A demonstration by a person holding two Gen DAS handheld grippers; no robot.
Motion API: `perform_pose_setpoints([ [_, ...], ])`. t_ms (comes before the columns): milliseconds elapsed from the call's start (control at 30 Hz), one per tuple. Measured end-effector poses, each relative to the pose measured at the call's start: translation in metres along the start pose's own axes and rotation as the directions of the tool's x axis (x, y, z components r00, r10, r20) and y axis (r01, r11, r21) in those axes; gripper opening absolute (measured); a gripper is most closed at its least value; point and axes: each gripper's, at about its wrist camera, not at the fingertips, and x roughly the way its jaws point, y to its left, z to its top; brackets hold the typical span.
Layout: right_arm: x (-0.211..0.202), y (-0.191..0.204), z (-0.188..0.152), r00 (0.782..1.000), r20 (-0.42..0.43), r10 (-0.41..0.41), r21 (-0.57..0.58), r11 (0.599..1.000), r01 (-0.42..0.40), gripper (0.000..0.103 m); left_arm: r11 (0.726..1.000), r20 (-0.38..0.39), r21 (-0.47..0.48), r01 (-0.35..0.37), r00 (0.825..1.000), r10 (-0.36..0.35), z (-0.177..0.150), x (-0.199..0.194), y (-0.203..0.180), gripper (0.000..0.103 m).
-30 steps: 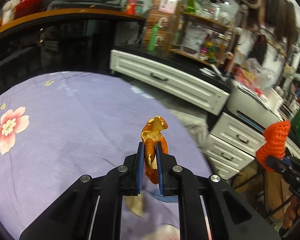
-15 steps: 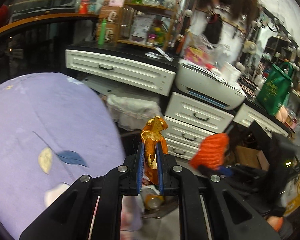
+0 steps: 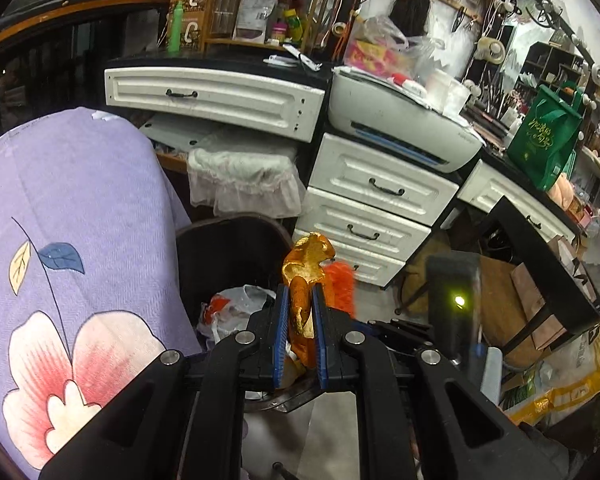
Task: Collect trash
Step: 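Carry the wrapper and the foam net over the black bin with both tools, then open the right tool to drop the net while the left tool releases the wrapper into the bin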
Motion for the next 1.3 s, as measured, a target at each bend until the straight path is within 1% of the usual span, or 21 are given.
perform_pose_setpoints([
  [33,0.002,-0.002,-0.001,1.000,0.000,-0.001,0.009,1.000,0.001,0.049,1.000,-0.004,0.001,-0.003,1.000,0.003,0.000,0.001,0.000,0.012],
  [100,0.003,-0.005,-0.003,1.000,0.005,-0.001,0.022,1.000,0.001,0.051,1.000,-0.010,0.008,-0.008,1.000,0.008,-0.001,0.004,-0.001,0.012],
  [267,-0.014,-0.013,-0.007,0.999,0.032,-0.035,0.031,0.999,0.034,0.053,0.999,-0.037,0.030,-0.014,0.999,0.015,-0.006,0.016,-0.006,0.012],
  [300,-0.017,-0.014,-0.008,0.998,0.039,-0.045,0.027,0.999,0.044,0.054,0.999,-0.046,0.037,-0.014,0.999,0.016,-0.007,0.020,-0.007,0.012],
  [333,-0.023,-0.015,-0.009,0.996,0.051,-0.071,0.019,0.997,0.070,0.057,0.999,-0.054,0.042,-0.013,0.998,0.015,-0.008,0.024,-0.008,0.012],
  [400,-0.034,-0.017,-0.012,0.990,0.075,-0.122,0.003,0.992,0.122,0.059,0.999,-0.075,0.052,-0.010,0.997,0.014,-0.011,0.034,-0.012,0.012],
  [567,-0.055,-0.029,-0.021,0.980,0.100,-0.174,-0.003,0.984,0.175,0.062,0.997,-0.126,0.077,-0.025,0.991,0.034,-0.017,0.061,-0.018,0.012],
  [800,-0.072,-0.045,-0.033,0.973,0.108,-0.205,0.031,0.979,0.203,0.065,0.993,-0.193,0.102,-0.058,0.978,0.077,-0.023,0.096,-0.019,0.012],
  [1033,-0.074,-0.051,-0.040,0.969,0.096,-0.226,0.048,0.974,0.222,0.067,0.990,-0.222,0.120,-0.070,0.970,0.096,-0.029,0.109,-0.019,0.013],
  [1100,-0.075,-0.051,-0.041,0.968,0.096,-0.231,0.046,0.973,0.227,0.068,0.990,-0.226,0.121,-0.073,0.969,0.099,-0.029,0.111,-0.019,0.020],
  [1133,-0.075,-0.051,-0.041,0.967,0.098,-0.234,0.044,0.972,0.231,0.068,0.990,-0.223,0.119,-0.075,0.970,0.100,-0.029,0.111,-0.019,0.034],
  [1167,-0.076,-0.051,-0.042,0.966,0.099,-0.238,0.042,0.971,0.235,0.068,0.991,-0.212,0.115,-0.075,0.972,0.098,-0.028,0.109,-0.019,0.051],
  [1200,-0.077,-0.051,-0.042,0.966,0.099,-0.240,0.040,0.971,0.237,0.068,0.991,-0.197,0.112,-0.074,0.976,0.095,-0.028,0.105,-0.019,0.062],
  [1300,-0.082,-0.049,-0.044,0.962,0.105,-0.251,0.041,0.968,0.248,0.068,0.990,-0.167,0.121,-0.068,0.982,0.088,-0.026,0.093,-0.023,0.068],
])
